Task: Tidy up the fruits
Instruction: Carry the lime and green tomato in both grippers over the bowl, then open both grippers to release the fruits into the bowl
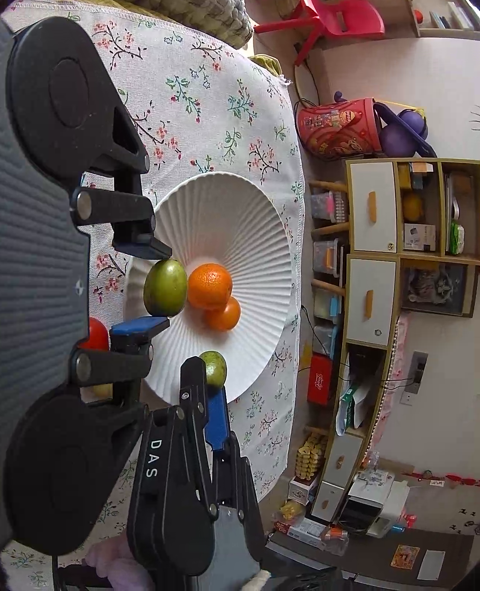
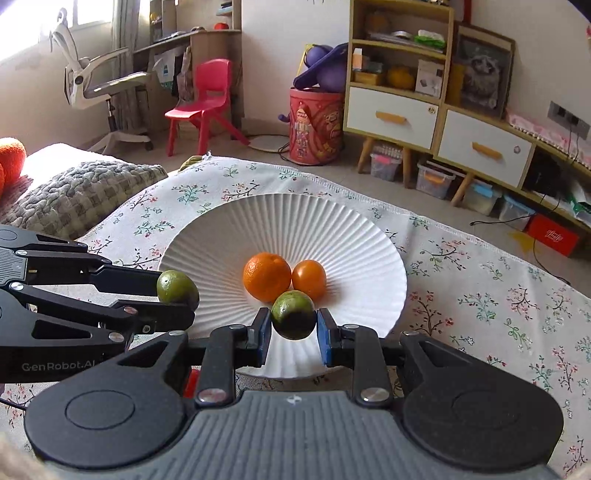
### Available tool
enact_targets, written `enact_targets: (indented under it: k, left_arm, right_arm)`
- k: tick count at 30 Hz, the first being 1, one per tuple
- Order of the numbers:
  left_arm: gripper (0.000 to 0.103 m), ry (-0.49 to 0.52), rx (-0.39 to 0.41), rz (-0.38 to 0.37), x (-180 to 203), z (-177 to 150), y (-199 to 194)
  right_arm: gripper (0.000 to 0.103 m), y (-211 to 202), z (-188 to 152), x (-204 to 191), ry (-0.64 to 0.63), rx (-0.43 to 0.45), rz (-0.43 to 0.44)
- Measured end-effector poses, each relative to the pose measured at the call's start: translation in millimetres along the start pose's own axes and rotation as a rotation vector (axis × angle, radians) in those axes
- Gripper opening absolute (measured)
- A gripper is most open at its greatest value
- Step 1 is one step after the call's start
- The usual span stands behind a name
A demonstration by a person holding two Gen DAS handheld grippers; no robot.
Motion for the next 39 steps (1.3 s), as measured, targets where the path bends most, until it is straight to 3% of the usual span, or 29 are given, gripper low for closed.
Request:
enact_targets:
  k: [11, 27, 39]
  left_arm:
    - [0.018, 0.028, -0.033, -0.012, 7.5, 2.7, 28.8]
    - [0.022, 0.034, -0.024, -0.015, 7.6, 6.4, 31.9]
    - [0.041, 0.023, -0.009, 0.008, 0.7, 7.7, 10.1]
  right_arm:
    - [0.024, 21.0, 3.0, 12.2, 0.046, -0.038, 0.010]
    - [0.024, 26.3, 5.6, 29.4, 0.123, -0.037, 0.043]
    - [0.044, 7.2, 10.1, 25.4, 0.095, -0.008, 0.034]
Point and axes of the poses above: each gripper's, at about its wrist camera, not at the fingertips, and y roughly the way its jaws point, x to its right, z to its top, the point moved 6 cm from there along y, roughly the way its jaws point, and after that the axes turned 3 degrees about z, right-handed, at the moved point
